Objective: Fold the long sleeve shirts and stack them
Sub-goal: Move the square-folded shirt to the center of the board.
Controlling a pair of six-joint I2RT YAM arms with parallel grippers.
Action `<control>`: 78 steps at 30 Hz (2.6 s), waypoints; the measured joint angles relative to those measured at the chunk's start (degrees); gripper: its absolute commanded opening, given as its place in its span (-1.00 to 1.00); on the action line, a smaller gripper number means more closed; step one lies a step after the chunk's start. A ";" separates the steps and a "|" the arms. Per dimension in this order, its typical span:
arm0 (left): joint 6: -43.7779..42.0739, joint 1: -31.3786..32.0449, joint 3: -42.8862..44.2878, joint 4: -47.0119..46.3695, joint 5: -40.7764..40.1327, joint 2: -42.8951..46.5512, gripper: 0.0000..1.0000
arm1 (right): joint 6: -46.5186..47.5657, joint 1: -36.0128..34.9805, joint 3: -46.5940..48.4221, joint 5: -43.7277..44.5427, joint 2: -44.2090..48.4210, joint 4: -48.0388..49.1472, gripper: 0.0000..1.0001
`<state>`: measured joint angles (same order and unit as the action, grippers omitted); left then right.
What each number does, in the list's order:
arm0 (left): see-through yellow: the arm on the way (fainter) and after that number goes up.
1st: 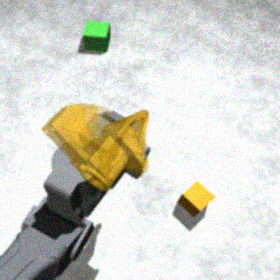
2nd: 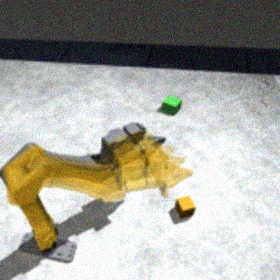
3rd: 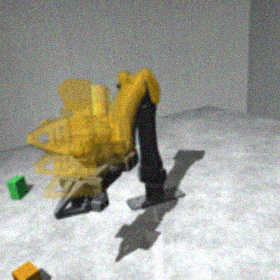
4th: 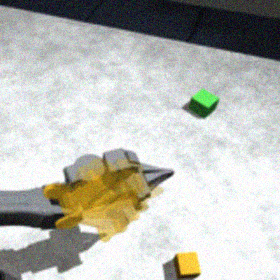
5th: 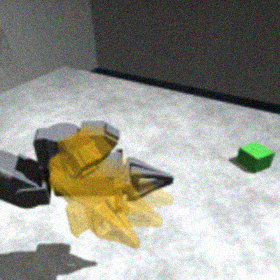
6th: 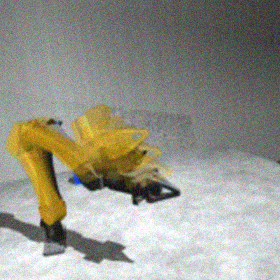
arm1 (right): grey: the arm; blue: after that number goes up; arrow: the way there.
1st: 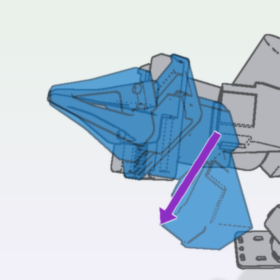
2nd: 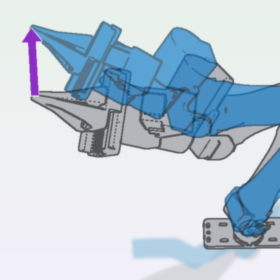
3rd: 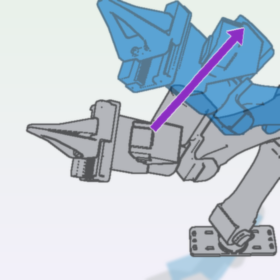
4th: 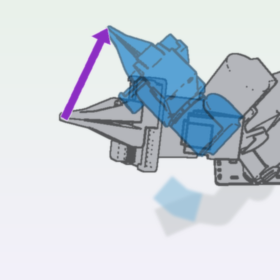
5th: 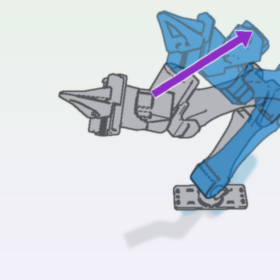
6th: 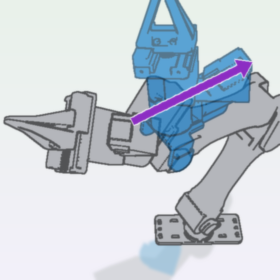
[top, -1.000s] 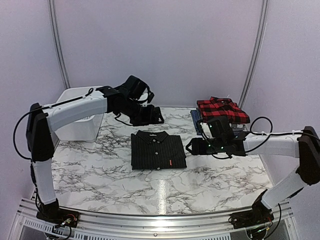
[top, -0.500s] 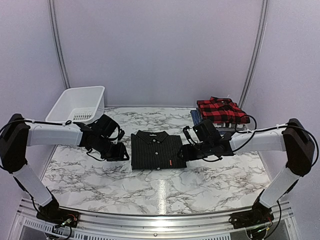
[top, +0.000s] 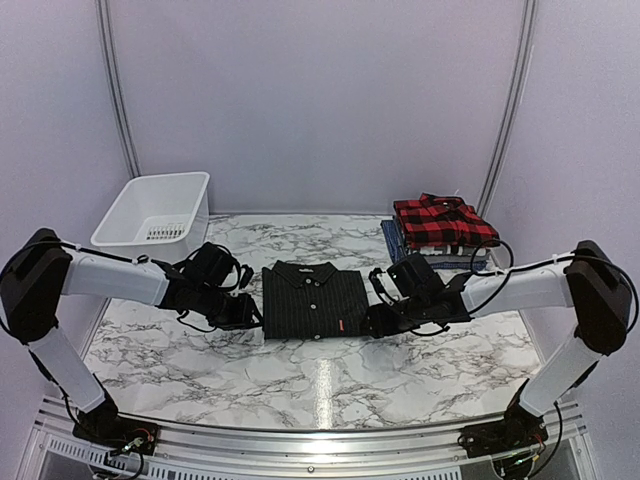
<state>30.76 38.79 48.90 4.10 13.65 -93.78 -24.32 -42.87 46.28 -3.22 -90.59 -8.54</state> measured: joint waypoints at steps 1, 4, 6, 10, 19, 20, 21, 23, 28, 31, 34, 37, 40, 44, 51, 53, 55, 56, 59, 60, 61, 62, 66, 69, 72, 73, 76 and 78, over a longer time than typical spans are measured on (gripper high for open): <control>0.11 0.28 0.07 -0.39 0.00 -0.66 -0.38 | 0.00 0.00 -0.22 0.00 0.02 0.02 0.04; 0.22 0.98 0.11 -1.16 -0.02 -2.21 -0.42 | 0.02 0.00 -0.98 -0.02 0.02 0.28 0.04; 0.37 1.31 0.20 -1.31 -0.09 -2.75 -0.47 | 0.07 0.00 -1.40 -0.04 0.02 0.42 0.03; 0.87 1.81 0.83 -1.64 -0.31 -3.23 -0.50 | 0.24 -0.04 -1.92 -0.26 -0.02 1.27 -0.02; 1.81 2.99 2.86 -2.47 -0.87 -5.01 -0.93 | 0.35 -0.39 -1.92 -1.44 -2.47 4.31 -0.36; 1.88 3.13 2.93 -2.51 -0.90 -5.01 -0.98 | 0.44 -0.42 -1.92 -1.60 -2.71 4.50 -0.46; 1.88 3.23 3.10 -2.49 -0.92 -5.01 -1.00 | 0.37 -0.42 -1.92 -1.88 -2.91 4.68 -0.58; 1.95 3.45 3.65 -2.03 -1.01 -4.96 -1.00 | 0.31 -0.46 -1.92 -2.21 -2.93 4.87 -0.80; 1.29 3.65 6.67 2.51 -1.68 -2.93 -1.00 | 0.46 -0.52 -1.86 -2.84 -2.38 4.20 -1.00; 0.79 3.78 9.33 6.80 -1.68 -0.61 -1.00 | 0.42 -0.72 -1.86 -3.30 -0.31 2.67 -1.00; 0.50 4.04 11.17 10.62 -1.62 1.14 -1.00 | 0.28 -1.66 -1.88 -3.76 2.97 0.83 -1.00; 0.74 4.70 10.78 13.66 -1.07 2.34 -1.00 | -0.55 -3.61 -2.03 -3.98 5.33 -0.13 -1.00; 1.84 6.29 8.28 15.61 -0.20 2.86 -1.00 | -2.21 -6.38 -3.58 -4.28 6.54 -0.15 -1.00; 3.91 8.55 3.93 17.11 0.44 2.86 -0.59 | -4.55 -9.33 -7.48 -4.90 6.67 -0.26 -0.86; 6.34 8.90 1.03 20.46 -2.03 7.39 -0.19 | -5.75 -10.27 -7.72 -2.43 8.83 -4.20 -0.19; 6.40 8.13 1.79 21.44 -3.50 10.25 -0.22 | -5.46 -10.19 -5.97 -0.55 10.08 -5.88 -0.15; 6.36 6.84 2.82 21.44 -4.70 12.28 -0.28 | -4.87 -9.68 -3.48 1.20 10.49 -6.47 -0.15; 6.40 6.25 3.17 21.27 -4.90 12.68 -0.29 | -4.52 -9.38 -2.43 1.57 10.47 -6.47 -0.15; 6.12 3.58 3.74 19.58 -4.50 12.37 -0.35 | -3.43 -7.28 1.29 2.45 9.09 -5.77 -0.14; 5.92 2.54 3.76 18.99 -4.22 11.82 -0.38 | -3.02 -6.47 2.29 2.54 8.20 -5.16 -0.15; 5.70 1.57 3.76 18.27 -3.98 10.97 -0.41 | -2.69 -5.64 3.30 2.62 7.04 -4.35 -0.15; 5.35 0.70 3.87 17.44 -3.58 9.86 -0.44 | -2.36 -4.79 4.11 2.73 5.81 -3.72 -0.15; 4.02 -1.95 5.79 13.84 -2.21 3.67 -0.53 | -1.09 -1.77 7.91 2.47 -0.87 -1.14 -0.15; 3.06 -2.86 8.61 10.75 -1.03 -1.22 -0.58 | -0.26 -0.15 11.39 2.51 -6.40 0.15 -0.15; 2.49 -2.95 11.74 8.11 -0.04 -4.81 -0.73 | 0.44 0.94 13.18 2.51 -9.99 1.31 -0.14; 2.45 -2.95 12.55 7.52 0.07 -5.64 -0.79 | 0.52 1.18 13.33 2.51 -10.62 1.66 -0.14; 1.90 -2.95 15.13 6.01 0.63 -8.31 -0.96 | 0.63 1.92 14.05 2.45 -12.76 2.25 -0.14; 1.73 -2.95 16.02 5.18 0.85 -9.79 -1.00 | 0.68 2.40 14.58 2.43 -14.03 2.56 -0.14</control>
<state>32.49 35.83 64.93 9.28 14.50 -103.57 -23.64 -40.47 60.86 -0.80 -104.62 -5.98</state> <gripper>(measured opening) 0.033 0.431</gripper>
